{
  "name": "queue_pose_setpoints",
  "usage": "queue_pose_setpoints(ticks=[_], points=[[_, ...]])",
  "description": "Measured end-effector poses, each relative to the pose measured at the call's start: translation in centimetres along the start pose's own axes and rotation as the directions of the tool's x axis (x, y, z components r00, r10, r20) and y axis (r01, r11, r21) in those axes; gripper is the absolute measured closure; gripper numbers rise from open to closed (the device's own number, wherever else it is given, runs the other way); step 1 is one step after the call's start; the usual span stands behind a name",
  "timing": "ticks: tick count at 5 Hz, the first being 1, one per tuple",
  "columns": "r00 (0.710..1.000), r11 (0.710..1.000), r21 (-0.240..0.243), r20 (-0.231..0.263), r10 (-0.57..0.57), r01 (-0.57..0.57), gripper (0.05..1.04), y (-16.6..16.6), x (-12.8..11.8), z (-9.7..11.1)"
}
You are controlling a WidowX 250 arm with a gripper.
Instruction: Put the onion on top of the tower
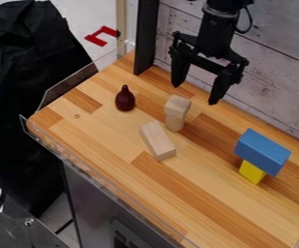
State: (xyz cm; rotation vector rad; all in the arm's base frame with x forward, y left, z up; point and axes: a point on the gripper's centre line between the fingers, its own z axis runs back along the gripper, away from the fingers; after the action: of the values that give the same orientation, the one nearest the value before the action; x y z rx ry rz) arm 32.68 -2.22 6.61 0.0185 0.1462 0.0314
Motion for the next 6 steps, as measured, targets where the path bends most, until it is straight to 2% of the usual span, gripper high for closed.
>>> queue_pose_setpoints(ticks=[1, 2, 5, 6], points=[[0.999, 1.0, 0.001, -0.041, 0.001, -0.001, 0.083, 0.0, -0.2, -1.3], [0.999, 1.0, -0.016, -0.033, 0.024, -0.025, 0.083, 0.8, -0.6, -2.2], [0.989, 0.989, -0.042, 0.024, 0.146, -0.145, 0.083, 4.1, -2.8, -1.3], [0.98, 0.98, -0.02, 0.025, 0.199, -0.199, 0.083, 5.7, -3.1, -1.7]])
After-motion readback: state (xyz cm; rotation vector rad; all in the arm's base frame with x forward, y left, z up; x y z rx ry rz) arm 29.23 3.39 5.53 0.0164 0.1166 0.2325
